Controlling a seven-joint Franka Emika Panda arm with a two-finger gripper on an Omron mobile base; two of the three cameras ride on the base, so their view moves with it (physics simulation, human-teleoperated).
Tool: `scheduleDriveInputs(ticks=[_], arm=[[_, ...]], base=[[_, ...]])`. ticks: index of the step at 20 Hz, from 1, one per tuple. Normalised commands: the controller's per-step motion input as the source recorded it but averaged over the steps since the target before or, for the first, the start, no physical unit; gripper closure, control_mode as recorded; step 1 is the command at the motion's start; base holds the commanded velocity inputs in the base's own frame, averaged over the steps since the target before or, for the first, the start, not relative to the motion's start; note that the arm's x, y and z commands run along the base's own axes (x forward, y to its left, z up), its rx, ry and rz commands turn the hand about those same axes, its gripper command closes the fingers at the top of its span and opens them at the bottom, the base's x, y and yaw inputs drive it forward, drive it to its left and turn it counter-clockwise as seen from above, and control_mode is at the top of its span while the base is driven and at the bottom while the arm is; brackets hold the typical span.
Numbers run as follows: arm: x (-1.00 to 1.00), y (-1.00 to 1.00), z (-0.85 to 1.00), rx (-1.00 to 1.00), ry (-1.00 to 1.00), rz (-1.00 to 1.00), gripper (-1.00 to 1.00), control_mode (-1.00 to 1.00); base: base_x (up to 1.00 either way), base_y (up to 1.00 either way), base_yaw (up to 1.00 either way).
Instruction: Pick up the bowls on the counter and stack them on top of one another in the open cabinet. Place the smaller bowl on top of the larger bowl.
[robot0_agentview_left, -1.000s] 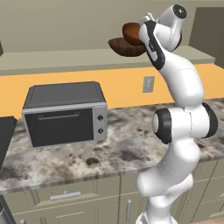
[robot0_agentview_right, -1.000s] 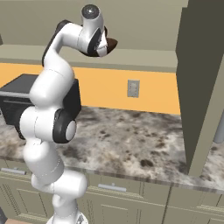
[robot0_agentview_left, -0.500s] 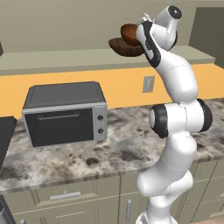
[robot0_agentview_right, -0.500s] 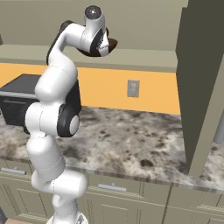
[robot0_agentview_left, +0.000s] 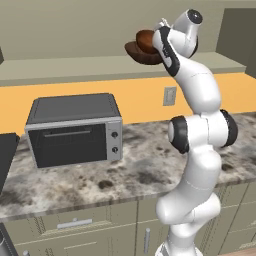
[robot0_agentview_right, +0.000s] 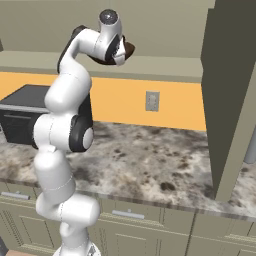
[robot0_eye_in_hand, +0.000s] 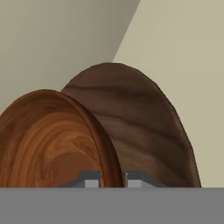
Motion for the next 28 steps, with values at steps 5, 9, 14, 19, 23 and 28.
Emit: scheduleDriveInputs(ticks=[5, 9, 14, 19, 23, 28], arm=[[0.1, 0.0, -0.17, 0.0, 0.06, 0.0, 1.0, -1.0], [0.09, 0.01, -0.11, -0.01, 0.07, 0.0, -1.0, -1.0], [0.11, 0.02, -0.03, -0.01, 0.03, 0.0, -1.0, -1.0], [0.13, 0.0, 0.0, 0.0, 0.0, 0.0, -1.0, -1.0], [0.1, 0.01, 0.02, 0.0, 0.0, 0.0, -1.0, -1.0], [0.05, 0.05, 0.15, 0.0, -0.03, 0.0, -1.0, -1.0]], base=[[0.0, 0.0, 0.0], [0.0, 0.0, 0.0], [0.0, 0.0, 0.0], [0.0, 0.0, 0.0], [0.0, 0.0, 0.0], [0.0, 0.0, 0.0]])
